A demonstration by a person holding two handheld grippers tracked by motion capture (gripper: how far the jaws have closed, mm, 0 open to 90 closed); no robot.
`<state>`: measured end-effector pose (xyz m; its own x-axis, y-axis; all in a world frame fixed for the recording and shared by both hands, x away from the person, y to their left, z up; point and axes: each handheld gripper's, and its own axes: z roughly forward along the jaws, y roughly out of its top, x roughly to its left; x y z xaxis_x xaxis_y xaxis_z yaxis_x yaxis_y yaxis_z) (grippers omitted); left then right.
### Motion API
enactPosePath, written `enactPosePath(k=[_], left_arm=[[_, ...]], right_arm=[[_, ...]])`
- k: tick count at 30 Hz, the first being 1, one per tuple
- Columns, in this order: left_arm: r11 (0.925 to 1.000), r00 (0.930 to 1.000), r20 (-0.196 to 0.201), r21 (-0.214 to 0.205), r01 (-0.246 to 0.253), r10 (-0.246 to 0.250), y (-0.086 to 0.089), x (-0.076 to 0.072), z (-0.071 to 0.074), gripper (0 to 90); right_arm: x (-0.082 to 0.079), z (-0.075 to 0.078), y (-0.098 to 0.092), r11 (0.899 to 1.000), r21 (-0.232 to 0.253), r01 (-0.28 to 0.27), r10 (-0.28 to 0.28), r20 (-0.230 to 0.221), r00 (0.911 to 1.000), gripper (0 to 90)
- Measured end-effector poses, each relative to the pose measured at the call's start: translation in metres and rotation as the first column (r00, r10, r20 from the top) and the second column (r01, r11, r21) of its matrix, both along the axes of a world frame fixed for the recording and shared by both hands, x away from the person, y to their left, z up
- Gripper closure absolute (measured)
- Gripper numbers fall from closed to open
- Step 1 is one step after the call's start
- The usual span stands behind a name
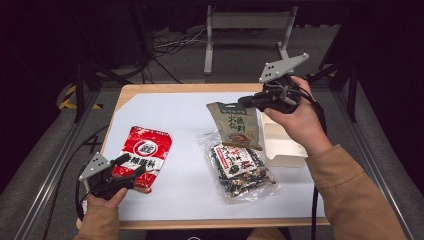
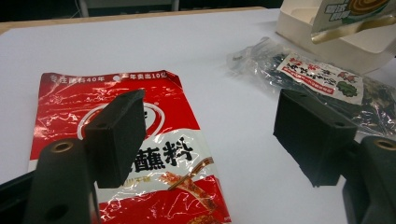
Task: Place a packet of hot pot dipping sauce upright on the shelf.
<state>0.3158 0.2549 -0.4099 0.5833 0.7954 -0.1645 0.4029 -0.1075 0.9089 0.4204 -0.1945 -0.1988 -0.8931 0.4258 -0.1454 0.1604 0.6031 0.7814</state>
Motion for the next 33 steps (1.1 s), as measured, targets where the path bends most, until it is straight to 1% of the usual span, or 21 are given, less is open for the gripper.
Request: enactPosePath(k=[8,11,19,24,28,29,33], left_arm=[[1.0,0.9999,-0.009,0.002,-0.007,0.007,0.001,-0.001,-0.002,25.3],[0.9999,0.9999,-0.009,0.005,-0.009,0.009,0.002,-0.003,-0.003,25.3],[0.9992,0.9994,-0.016,0.026,-0.03,0.031,0.006,-0.013,-0.005,25.3],[0.9981,0.9981,-0.022,0.022,-0.057,0.058,0.01,-0.02,-0.006,25.2],[0.9977,0.9977,-0.023,0.026,-0.063,0.064,0.012,-0.022,-0.006,25.2],[0.9974,0.9974,-0.025,0.027,-0.066,0.067,0.013,-0.023,-0.006,25.2],[0.9969,0.9968,-0.027,0.024,-0.075,0.075,0.015,-0.025,-0.007,25.2]], right_arm=[[0.012,0.007,-0.017,1.0,0.011,0.029,-0.029,0.033,0.999,90.0],[0.015,0.009,-0.022,0.999,0.016,0.037,-0.038,0.038,0.9986,90.0],[0.028,0.013,-0.046,0.997,0.028,0.067,-0.068,0.053,0.9963,90.0],[0.036,0.014,-0.059,0.996,0.035,0.084,-0.086,0.057,0.9947,90.0],[0.041,0.014,-0.067,0.995,0.039,0.096,-0.098,0.06,0.9934,90.0],[0.044,0.015,-0.071,0.994,0.038,0.104,-0.106,0.063,0.9924,90.0],[0.049,0.016,-0.078,0.993,0.037,0.114,-0.117,0.07,0.9907,90.0]])
